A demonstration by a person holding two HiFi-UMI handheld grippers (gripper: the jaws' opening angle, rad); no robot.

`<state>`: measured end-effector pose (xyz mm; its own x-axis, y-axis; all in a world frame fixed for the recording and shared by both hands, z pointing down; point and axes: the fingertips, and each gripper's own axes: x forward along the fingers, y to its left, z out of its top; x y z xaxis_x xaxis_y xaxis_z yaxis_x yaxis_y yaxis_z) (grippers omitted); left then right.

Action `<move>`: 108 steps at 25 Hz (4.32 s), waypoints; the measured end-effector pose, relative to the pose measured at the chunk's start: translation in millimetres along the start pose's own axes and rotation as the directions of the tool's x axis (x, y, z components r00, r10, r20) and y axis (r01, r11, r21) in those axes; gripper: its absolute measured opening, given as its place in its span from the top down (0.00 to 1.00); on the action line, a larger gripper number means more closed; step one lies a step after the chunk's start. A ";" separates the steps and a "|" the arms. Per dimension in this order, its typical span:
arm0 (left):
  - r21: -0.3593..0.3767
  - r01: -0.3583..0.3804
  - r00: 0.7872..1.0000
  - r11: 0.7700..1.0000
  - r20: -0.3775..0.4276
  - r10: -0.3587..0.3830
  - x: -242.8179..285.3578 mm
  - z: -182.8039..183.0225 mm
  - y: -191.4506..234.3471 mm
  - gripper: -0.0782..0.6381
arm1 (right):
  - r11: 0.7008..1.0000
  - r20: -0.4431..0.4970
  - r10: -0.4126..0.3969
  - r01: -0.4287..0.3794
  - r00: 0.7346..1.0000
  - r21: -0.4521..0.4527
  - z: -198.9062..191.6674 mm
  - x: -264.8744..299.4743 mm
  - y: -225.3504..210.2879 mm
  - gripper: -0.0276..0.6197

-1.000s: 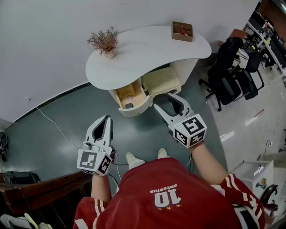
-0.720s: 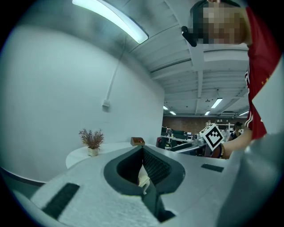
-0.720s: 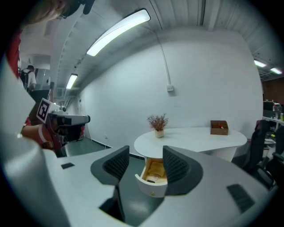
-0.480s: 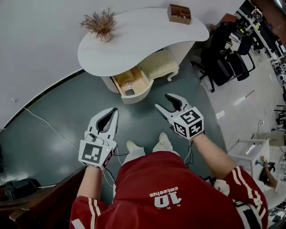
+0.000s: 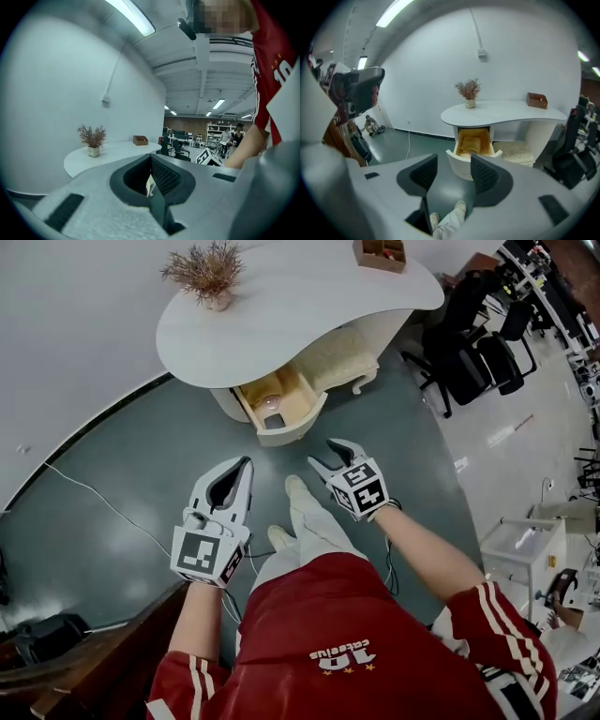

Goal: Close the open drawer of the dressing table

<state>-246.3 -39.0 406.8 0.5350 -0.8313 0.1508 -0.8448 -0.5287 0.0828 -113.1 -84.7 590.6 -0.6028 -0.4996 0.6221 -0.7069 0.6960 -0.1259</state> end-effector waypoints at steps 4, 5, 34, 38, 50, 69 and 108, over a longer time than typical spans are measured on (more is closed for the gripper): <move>-0.042 -0.014 1.000 0.999 0.006 0.014 13.3 2.6 2.3 0.89 | 0.996 0.007 -0.037 0.037 0.999 0.083 -19.5 38.2 -13.8 0.63; -0.049 -0.016 1.000 0.999 0.006 0.017 16.9 3.9 3.5 0.89 | 0.996 0.006 -0.046 0.045 0.999 0.083 -25.2 47.4 -17.4 0.63; -0.026 -0.043 0.962 0.999 -0.271 0.034 103.4 -88.7 60.2 0.89 | 0.991 -0.193 -0.093 0.109 0.977 0.077 -148.0 232.3 -86.0 0.68; -0.061 -0.065 0.950 0.996 -0.310 0.043 103.5 -113.8 73.9 0.89 | 0.988 -0.178 -0.113 0.130 0.978 0.085 -147.2 235.3 -86.0 0.72; -0.139 -0.021 0.953 0.990 -0.301 -0.022 119.0 -107.2 45.0 0.89 | 0.985 -0.171 -0.143 0.157 0.975 0.075 -151.2 233.1 -85.7 0.78; -0.121 -0.054 0.959 0.991 -0.284 0.017 152.7 -72.7 64.9 0.89 | 0.984 -0.154 -0.128 0.145 0.980 0.103 -129.9 251.9 -91.8 0.79; -0.152 -0.223 0.944 0.963 -0.282 0.174 184.7 -72.6 156.4 0.89 | 0.999 -0.021 -0.025 0.026 0.999 0.039 -38.3 345.7 -120.8 0.79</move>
<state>-280.3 -262.8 519.1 0.3550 -0.8278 0.4344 -0.9343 -0.2979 0.1958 -221.9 -321.8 850.4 -0.5766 -0.5061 0.6414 -0.7366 0.6617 -0.1399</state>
